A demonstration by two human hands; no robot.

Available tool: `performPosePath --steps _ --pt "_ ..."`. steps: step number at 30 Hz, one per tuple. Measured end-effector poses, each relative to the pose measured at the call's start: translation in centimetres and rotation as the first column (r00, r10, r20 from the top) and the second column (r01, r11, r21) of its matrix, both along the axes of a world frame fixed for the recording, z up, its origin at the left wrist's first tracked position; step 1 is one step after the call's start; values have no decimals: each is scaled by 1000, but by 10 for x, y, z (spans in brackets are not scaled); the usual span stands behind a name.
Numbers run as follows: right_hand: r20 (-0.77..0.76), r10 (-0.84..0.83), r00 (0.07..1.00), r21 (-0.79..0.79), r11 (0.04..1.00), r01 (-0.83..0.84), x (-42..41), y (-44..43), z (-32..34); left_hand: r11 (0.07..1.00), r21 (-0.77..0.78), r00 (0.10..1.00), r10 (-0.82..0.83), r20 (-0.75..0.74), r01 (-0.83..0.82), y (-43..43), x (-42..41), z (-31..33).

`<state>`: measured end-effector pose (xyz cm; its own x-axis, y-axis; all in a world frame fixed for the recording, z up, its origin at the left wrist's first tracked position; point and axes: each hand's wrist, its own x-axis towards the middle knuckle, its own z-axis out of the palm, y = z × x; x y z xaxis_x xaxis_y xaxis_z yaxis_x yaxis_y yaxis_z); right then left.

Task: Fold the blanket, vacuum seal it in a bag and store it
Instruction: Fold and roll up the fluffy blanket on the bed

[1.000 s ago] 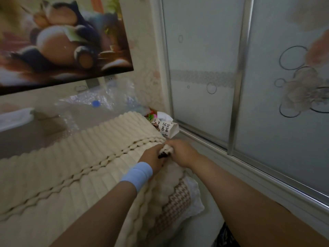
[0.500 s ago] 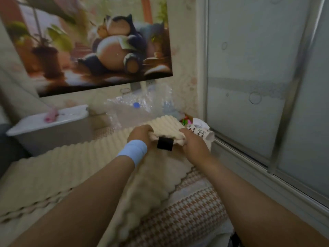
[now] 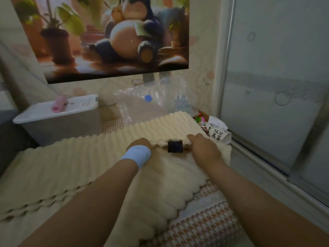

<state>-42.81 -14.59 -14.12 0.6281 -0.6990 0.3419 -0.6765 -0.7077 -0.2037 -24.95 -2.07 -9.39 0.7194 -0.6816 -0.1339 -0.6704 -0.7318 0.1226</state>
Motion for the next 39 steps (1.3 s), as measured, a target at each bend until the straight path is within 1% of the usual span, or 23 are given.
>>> performPosePath --steps 2,4,6,8,11,13,15,16,19,20,22,24,25,27,29,30,31,33,34,35,36,37,39 --pt "1 -32 999 1 999 32 13 -12 10 994 -102 999 40 -30 -43 -20 11 8" --pt "14 -62 998 7 998 62 25 -25 17 962 -268 999 49 16 -43 -40 24 21" --pt "-20 -61 998 -28 998 61 34 -40 20 938 -345 996 13 86 18 -60 37 32" --pt "-87 -67 994 -90 994 59 49 -68 26 928 -351 978 -56 202 125 -88 52 43" --pt "-93 -111 989 -133 986 99 74 -109 40 914 -306 936 -169 310 266 -123 71 55" --pt "-50 -144 988 -122 983 137 95 -143 52 912 -319 945 -171 278 258 -152 93 60" --pt "-69 -136 988 -32 990 134 111 -168 58 918 -333 969 -162 188 218 -177 118 47" --pt "-100 -133 986 0 991 134 116 -175 55 932 -285 968 -182 170 225 -184 126 33" --pt "-268 -108 957 17 993 117 133 -181 19 967 16 963 -253 88 252 -190 140 -25" --pt "-327 -51 944 101 991 88 138 -182 -1 958 106 961 -272 46 266 -191 145 -47" --pt "-390 101 915 342 939 42 142 -183 -34 928 206 950 -310 -35 310 -190 149 -76" --pt "-382 146 912 453 890 47 145 -189 -51 920 211 943 -328 -52 331 -191 155 -86" --pt "-368 128 921 451 891 57 147 -190 -52 920 197 940 -337 -45 339 -190 157 -84" --pt "-389 69 919 358 930 82 153 -187 -45 919 162 930 -366 23 358 -186 156 -73" --pt "-436 -10 900 198 974 106 166 -181 -33 927 159 904 -369 215 341 -172 151 -60" --pt "-431 -44 901 137 984 114 174 -176 -24 936 186 889 -344 302 299 -164 150 -55" --pt "-412 -60 909 105 988 113 184 -170 -16 949 225 902 -288 321 222 -157 154 -52" --pt "-353 -27 935 81 995 59 202 -157 -6 949 312 972 -104 208 35 -139 163 -47" --pt "-330 8 944 59 998 12 210 -150 -4 915 404 990 -46 134 -12 -131 168 -43" --pt "-313 49 948 31 999 -42 218 -144 -5 868 496 997 -19 72 -20 -123 171 -39" --pt "-300 99 949 20 995 -97 227 -138 -8 838 546 1000 -15 26 -2 -114 173 -36" --pt "-295 148 944 34 989 -144 235 -132 -11 831 555 1000 -15 -5 15 -105 171 -34" --pt "-295 227 928 113 973 -202 249 -124 -19 858 512 999 -23 -34 37 -94 178 -38"
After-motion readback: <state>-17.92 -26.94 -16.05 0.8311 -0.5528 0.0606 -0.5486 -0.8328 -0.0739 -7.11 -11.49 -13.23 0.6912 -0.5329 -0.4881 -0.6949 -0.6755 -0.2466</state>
